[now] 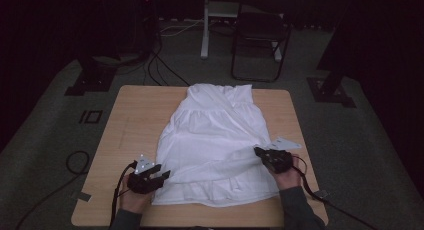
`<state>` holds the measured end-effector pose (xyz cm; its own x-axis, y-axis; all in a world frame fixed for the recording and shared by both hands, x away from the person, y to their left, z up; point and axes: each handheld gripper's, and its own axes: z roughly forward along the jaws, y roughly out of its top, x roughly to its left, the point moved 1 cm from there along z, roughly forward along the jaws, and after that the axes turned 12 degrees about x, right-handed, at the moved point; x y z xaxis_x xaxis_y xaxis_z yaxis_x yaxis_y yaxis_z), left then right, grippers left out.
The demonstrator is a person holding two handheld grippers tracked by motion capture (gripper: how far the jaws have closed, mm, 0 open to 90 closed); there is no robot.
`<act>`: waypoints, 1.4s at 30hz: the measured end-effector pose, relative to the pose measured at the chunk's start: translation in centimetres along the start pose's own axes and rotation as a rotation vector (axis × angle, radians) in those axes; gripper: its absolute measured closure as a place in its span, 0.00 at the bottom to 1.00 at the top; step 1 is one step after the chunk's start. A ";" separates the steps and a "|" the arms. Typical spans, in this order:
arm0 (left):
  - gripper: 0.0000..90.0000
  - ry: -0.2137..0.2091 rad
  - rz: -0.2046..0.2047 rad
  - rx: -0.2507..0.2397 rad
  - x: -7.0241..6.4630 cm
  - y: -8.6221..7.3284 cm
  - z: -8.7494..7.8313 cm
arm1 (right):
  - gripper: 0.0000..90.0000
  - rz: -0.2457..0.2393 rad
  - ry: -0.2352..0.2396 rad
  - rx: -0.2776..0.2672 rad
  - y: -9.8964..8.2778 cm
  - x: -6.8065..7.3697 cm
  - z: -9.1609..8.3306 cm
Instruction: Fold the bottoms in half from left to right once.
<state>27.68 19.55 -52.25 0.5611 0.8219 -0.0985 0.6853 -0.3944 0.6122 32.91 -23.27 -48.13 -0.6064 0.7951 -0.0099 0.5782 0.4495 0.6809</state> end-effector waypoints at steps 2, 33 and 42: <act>0.59 -0.013 0.012 0.008 -0.6 -0.4 0.0 | 0.98 0.025 -0.005 -0.017 -1.6 -0.7 -1.5; 0.54 0.145 0.014 0.015 4.6 7.0 3.8 | 0.57 0.164 -0.019 -0.085 -2.0 -4.6 0.0; 0.57 0.164 -0.090 0.115 7.8 9.3 8.6 | 0.65 0.143 -0.042 0.073 1.9 -6.0 7.8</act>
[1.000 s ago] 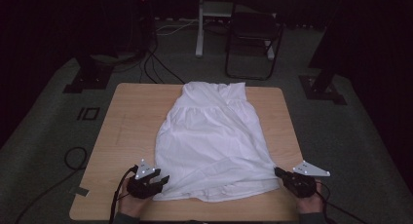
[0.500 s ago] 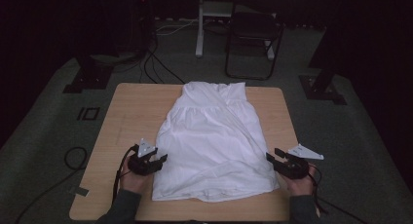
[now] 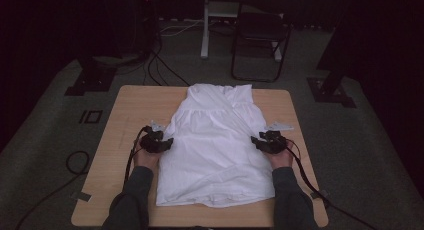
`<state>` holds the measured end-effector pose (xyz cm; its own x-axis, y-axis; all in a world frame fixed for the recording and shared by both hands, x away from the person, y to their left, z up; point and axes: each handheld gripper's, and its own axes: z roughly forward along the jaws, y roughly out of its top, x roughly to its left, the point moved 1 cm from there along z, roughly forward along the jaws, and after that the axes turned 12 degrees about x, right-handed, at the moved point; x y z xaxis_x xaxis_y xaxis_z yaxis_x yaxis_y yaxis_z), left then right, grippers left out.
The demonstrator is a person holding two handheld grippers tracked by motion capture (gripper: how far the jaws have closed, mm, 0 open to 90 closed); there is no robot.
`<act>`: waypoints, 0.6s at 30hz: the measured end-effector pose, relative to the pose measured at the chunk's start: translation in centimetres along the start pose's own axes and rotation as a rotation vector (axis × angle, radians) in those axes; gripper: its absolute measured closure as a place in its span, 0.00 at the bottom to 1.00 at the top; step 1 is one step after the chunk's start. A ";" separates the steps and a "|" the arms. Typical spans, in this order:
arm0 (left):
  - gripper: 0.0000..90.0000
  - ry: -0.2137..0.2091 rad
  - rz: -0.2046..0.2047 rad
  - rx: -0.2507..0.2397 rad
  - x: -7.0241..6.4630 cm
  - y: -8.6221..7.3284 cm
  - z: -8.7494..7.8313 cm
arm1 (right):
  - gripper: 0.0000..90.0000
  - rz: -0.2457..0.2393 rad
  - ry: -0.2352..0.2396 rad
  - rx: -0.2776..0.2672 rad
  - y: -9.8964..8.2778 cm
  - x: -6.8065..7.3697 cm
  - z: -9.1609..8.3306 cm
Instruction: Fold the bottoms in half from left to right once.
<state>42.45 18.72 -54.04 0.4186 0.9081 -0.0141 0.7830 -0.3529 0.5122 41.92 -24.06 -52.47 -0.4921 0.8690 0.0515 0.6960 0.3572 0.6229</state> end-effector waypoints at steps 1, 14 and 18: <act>0.64 -0.035 -0.008 -0.011 0.2 0.0 0.1 | 0.78 0.024 -0.022 0.045 0.0 -0.6 0.9; 0.98 -0.035 0.054 -0.067 -0.8 -4.3 -2.0 | 0.98 0.054 -0.014 0.084 -3.9 -0.5 -0.3; 0.98 -0.036 0.053 -0.075 -1.3 -6.4 -3.3 | 0.98 0.027 -0.004 0.095 -5.7 0.6 -1.7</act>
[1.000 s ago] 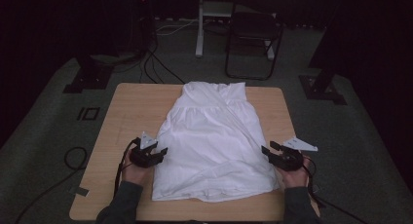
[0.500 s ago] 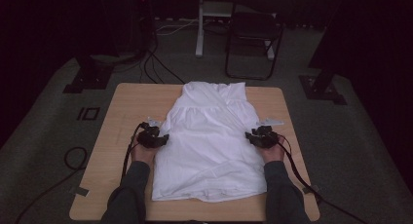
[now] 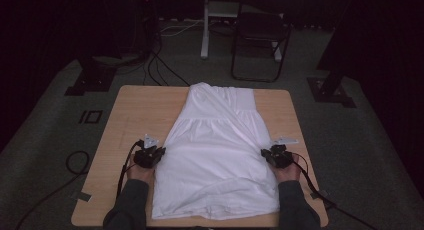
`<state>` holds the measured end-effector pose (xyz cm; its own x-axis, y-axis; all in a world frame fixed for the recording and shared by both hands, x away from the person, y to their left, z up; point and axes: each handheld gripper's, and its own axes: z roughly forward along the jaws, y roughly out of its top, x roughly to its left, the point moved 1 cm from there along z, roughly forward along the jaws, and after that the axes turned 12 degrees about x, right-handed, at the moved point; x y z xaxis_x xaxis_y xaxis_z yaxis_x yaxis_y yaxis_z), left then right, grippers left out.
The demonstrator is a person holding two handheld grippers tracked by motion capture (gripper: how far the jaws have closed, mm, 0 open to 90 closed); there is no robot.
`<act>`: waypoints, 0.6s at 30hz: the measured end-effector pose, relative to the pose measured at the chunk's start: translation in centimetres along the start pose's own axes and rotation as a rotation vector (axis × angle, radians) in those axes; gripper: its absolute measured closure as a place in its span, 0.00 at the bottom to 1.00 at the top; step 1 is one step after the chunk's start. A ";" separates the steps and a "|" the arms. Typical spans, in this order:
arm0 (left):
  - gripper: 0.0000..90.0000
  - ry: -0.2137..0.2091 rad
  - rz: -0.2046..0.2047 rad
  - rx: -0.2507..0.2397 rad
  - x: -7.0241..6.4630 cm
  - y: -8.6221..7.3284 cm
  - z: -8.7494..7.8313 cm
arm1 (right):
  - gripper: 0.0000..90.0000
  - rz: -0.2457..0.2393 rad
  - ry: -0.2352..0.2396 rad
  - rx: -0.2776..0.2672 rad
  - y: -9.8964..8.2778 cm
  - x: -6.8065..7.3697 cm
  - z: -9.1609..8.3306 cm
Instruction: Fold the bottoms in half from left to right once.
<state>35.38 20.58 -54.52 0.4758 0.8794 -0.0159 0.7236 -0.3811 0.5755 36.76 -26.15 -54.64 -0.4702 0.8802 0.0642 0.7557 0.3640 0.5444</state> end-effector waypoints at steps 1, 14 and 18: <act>0.98 -0.008 -0.007 0.002 -0.2 -0.5 -0.4 | 0.98 -0.003 0.006 0.003 -0.5 0.2 -0.3; 0.92 -0.054 0.059 0.008 -3.2 -5.1 -4.7 | 0.96 -0.067 0.044 0.065 -5.6 3.3 -4.1; 0.67 -0.041 0.037 -0.063 -2.7 -3.7 -5.4 | 0.66 -0.077 0.041 -0.007 -3.9 3.3 -4.6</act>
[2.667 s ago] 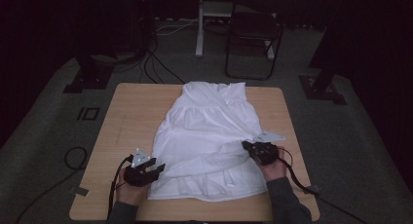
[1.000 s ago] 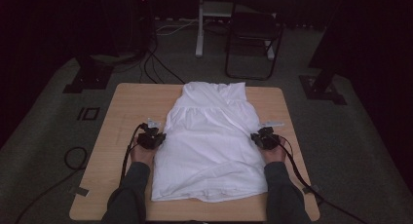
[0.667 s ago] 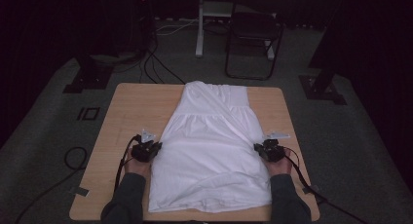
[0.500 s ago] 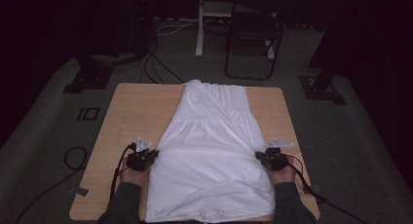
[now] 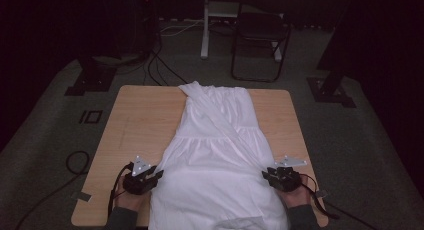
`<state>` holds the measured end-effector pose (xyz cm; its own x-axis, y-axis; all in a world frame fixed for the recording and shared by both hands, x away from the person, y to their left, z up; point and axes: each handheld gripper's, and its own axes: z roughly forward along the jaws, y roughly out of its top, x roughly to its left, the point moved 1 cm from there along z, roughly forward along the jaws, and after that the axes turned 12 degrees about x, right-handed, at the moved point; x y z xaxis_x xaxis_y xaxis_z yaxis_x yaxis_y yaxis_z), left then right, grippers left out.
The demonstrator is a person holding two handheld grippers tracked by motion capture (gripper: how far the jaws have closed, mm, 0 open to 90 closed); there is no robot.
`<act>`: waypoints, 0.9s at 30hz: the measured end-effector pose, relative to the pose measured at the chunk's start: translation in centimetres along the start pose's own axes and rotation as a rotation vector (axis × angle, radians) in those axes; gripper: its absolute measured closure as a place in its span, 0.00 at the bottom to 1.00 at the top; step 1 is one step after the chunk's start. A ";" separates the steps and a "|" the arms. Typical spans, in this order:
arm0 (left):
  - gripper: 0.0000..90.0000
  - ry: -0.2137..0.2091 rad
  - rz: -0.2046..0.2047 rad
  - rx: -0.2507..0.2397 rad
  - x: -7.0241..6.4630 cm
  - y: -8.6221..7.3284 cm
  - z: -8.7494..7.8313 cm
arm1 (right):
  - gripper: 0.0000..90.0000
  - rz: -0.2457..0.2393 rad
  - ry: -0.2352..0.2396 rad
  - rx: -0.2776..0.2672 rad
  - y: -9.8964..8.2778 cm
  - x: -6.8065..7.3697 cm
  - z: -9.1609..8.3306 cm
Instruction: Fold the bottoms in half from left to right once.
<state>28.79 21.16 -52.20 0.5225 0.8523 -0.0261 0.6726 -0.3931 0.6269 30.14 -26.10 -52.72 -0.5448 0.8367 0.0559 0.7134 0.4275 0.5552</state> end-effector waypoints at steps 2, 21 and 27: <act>0.65 0.016 0.001 -0.015 0.5 1.0 0.1 | 0.62 -0.007 -0.004 -0.041 1.7 -0.1 0.0; 0.62 0.028 0.056 -0.001 0.4 8.0 4.8 | 0.99 -0.024 -0.058 -0.072 12.0 -1.3 6.4; 0.62 0.032 0.026 0.005 0.8 8.9 5.5 | 0.99 0.131 -0.114 -0.139 11.4 -5.9 4.0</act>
<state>38.09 16.46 -50.88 0.5229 0.8523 0.0155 0.6615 -0.4172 0.6231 43.25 -24.76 -50.03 -0.3926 0.9186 0.0455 0.7031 0.2679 0.6586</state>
